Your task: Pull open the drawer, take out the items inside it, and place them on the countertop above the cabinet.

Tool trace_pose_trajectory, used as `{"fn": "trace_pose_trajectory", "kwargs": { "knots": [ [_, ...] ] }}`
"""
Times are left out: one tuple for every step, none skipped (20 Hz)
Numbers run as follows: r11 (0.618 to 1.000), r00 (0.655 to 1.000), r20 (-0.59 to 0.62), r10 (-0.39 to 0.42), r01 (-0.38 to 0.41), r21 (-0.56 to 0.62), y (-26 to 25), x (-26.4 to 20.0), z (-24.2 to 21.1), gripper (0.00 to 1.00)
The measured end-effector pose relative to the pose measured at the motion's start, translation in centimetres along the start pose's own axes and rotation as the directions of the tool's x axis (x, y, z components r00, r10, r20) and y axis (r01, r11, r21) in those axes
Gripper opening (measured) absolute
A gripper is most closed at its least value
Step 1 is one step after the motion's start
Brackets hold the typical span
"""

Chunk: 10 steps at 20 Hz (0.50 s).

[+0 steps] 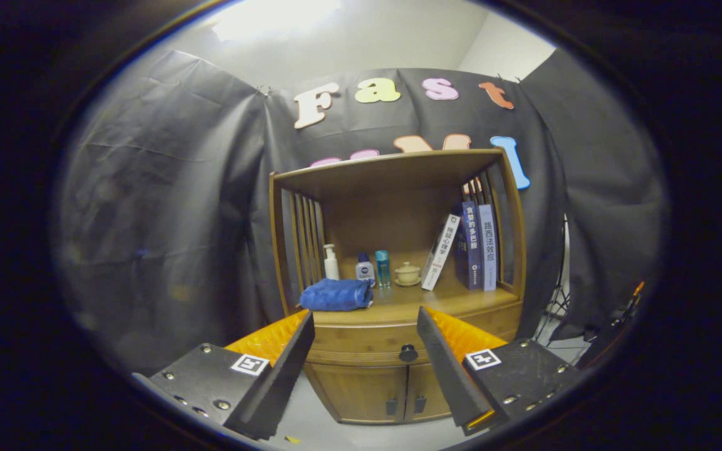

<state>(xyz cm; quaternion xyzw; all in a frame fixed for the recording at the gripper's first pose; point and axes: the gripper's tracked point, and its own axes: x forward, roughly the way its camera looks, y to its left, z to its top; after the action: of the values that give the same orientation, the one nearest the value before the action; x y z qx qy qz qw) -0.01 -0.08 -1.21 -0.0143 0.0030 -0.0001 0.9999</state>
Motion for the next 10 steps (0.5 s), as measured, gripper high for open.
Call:
{"fn": "trace_pose_trajectory", "kwargs": {
  "knots": [
    [1.0, 1.0, 0.001, -0.001, 0.001, -0.003, 0.0, 0.1, 0.0, 0.98],
    [1.0, 1.0, 0.001, -0.002, 0.002, -0.004, -0.1, 0.1, -0.3, 0.98],
    [1.0, 1.0, -0.002, -0.001, 0.001, -0.001, -0.1, 0.1, -0.4, 0.98],
    [1.0, 1.0, -0.005, -0.001, 0.001, 0.003, -0.1, 0.1, -0.7, 0.98],
    [1.0, 1.0, -0.011, -0.002, 0.002, 0.004, -0.2, 0.2, -1.0, 0.98],
    [1.0, 1.0, -0.016, -0.004, 0.004, 0.003, -0.2, 0.3, -1.4, 0.98],
    [1.0, 1.0, -0.022, -0.006, 0.006, 0.0, -0.3, 0.5, -1.8, 0.98],
    [1.0, 1.0, -0.027, -0.004, 0.004, -0.004, -0.3, 0.5, -2.1, 0.98],
    [1.0, 1.0, -0.03, -0.004, 0.003, -0.009, -0.3, 0.7, -2.5, 0.98],
    [1.0, 0.999, -0.033, -0.004, 0.003, -0.015, -0.4, 0.9, -3.0, 0.98]
  ]
}}
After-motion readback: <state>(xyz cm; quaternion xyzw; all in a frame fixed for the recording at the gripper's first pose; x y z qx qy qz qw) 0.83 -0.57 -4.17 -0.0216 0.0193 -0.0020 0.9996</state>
